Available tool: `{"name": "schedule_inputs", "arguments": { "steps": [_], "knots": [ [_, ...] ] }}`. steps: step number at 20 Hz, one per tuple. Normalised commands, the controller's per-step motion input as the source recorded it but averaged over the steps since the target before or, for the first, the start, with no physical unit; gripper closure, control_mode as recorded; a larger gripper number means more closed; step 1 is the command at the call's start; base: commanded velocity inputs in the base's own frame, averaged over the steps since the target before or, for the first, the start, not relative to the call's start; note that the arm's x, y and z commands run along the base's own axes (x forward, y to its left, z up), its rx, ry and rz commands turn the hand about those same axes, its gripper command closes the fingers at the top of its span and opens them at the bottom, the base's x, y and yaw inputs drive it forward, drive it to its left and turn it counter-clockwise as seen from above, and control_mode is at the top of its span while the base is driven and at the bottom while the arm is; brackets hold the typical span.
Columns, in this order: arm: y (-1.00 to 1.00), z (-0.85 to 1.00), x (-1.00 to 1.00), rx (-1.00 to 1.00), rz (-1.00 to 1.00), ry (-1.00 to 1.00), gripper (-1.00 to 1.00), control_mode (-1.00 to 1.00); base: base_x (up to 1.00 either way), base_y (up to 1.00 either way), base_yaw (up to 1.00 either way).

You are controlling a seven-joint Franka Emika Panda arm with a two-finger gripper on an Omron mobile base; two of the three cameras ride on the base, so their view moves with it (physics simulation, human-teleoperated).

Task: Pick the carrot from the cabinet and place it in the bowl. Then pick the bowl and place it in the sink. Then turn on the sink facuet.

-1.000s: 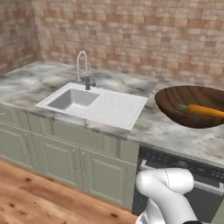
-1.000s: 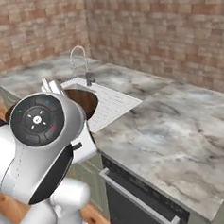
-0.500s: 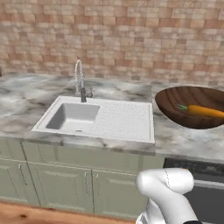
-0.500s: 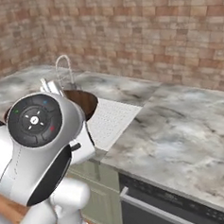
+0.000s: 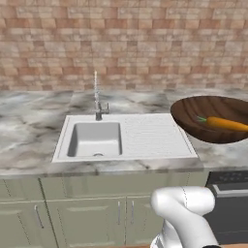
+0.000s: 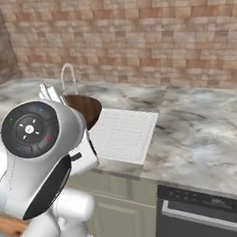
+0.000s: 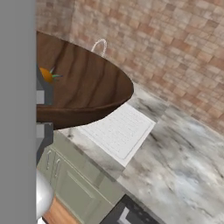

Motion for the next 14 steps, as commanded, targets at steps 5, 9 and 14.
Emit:
{"name": "schedule_inputs", "arguments": {
  "steps": [5, 9, 14],
  "knots": [
    [0.00, 0.00, 0.00, 0.00, 0.00, 0.00, 1.00, 1.00, 0.38, 0.37, -0.36],
    [0.00, 0.00, 0.00, 0.00, 0.00, 0.00, 1.00, 1.00, 0.26, 0.44, -0.28],
    [0.00, 0.00, 0.00, 0.00, 0.00, 0.00, 1.00, 1.00, 0.21, 0.70, -0.14]
  ]
}}
